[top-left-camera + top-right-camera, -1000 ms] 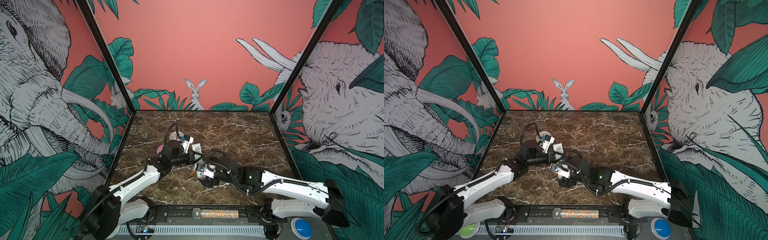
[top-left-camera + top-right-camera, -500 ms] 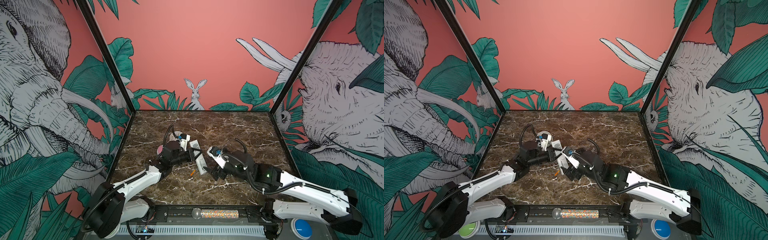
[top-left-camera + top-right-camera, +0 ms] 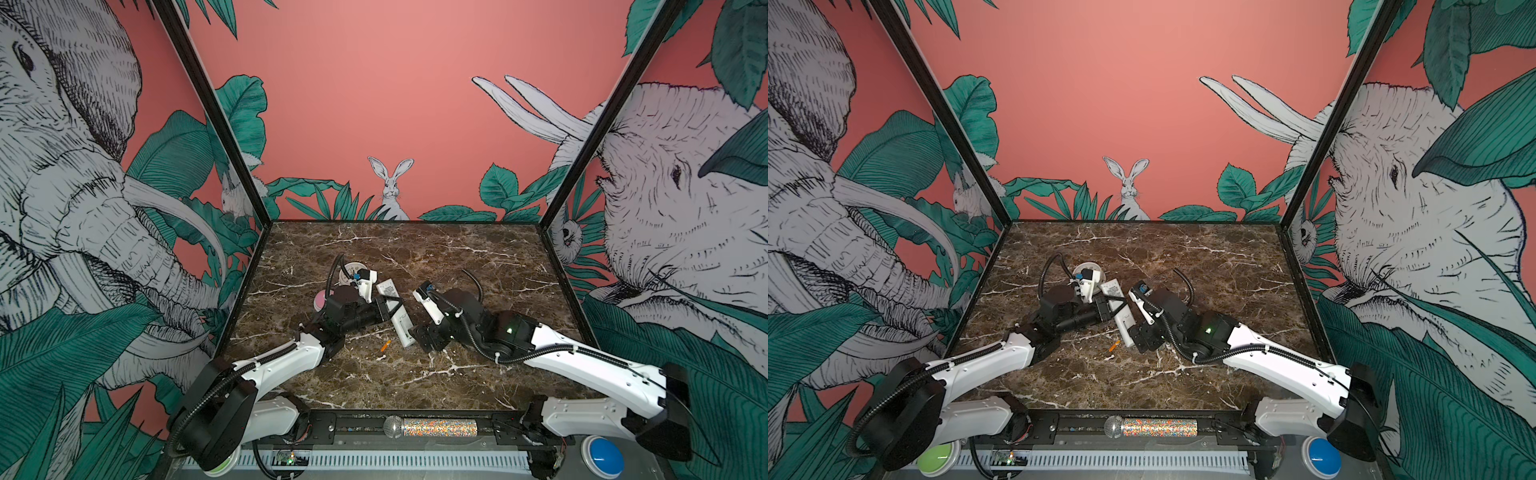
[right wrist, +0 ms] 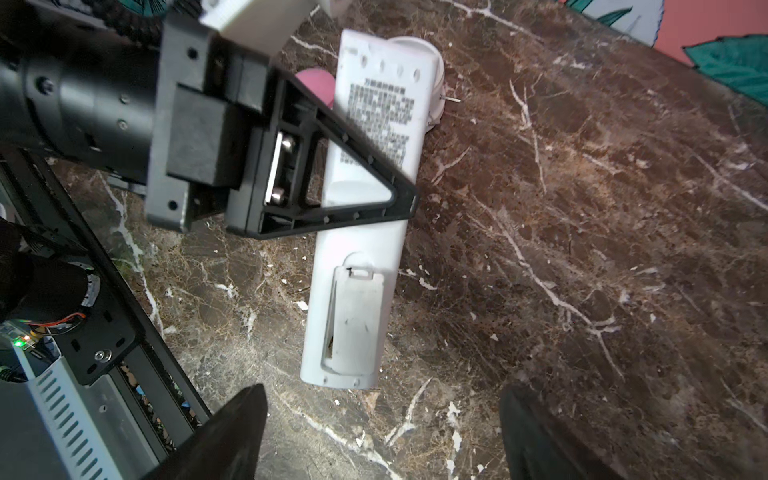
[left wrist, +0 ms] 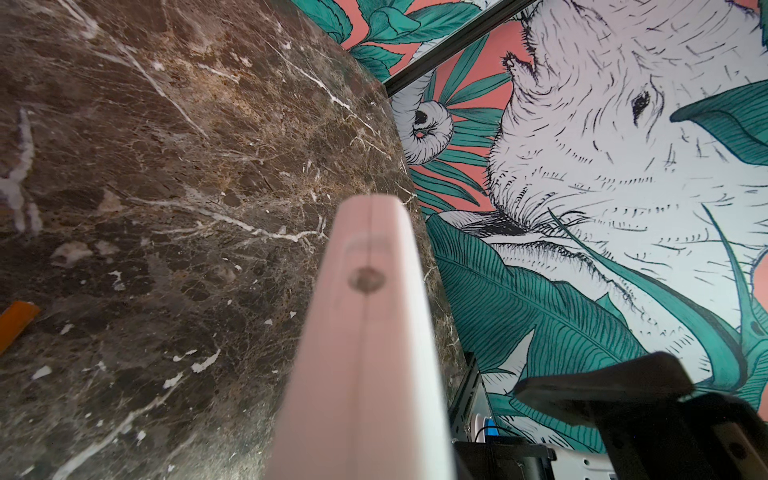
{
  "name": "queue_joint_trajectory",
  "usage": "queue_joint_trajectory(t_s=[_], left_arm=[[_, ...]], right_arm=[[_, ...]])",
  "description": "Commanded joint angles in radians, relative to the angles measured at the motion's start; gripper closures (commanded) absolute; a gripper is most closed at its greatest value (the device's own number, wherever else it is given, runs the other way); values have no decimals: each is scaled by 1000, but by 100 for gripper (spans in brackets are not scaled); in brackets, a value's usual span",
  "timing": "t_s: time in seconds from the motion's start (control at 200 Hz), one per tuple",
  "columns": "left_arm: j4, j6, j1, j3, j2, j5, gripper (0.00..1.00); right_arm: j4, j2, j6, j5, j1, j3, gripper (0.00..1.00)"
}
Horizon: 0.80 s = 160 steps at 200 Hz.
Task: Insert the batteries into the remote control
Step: 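Move the right gripper back toward the battery cover end of the remote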
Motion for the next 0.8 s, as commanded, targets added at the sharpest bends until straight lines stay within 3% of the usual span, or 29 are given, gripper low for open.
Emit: queue_joint_trajectory(t_s=[0.0,0.13,0.425,0.795], left_arm=[[50,-12,5,-21,-34,-20,100],[61,-20,6,-27,-34,-23,100],[63,-25,5,-31,-40,-22,100],[69,-27,4,-35,-38,-19,100]], right_arm=[[3,23,34,-11,-6,35,11],[25,57,37,-12,-7,43,18],[75,125,47,-25,-15,43,20],[125,162,60,-49,-37,37,30]])
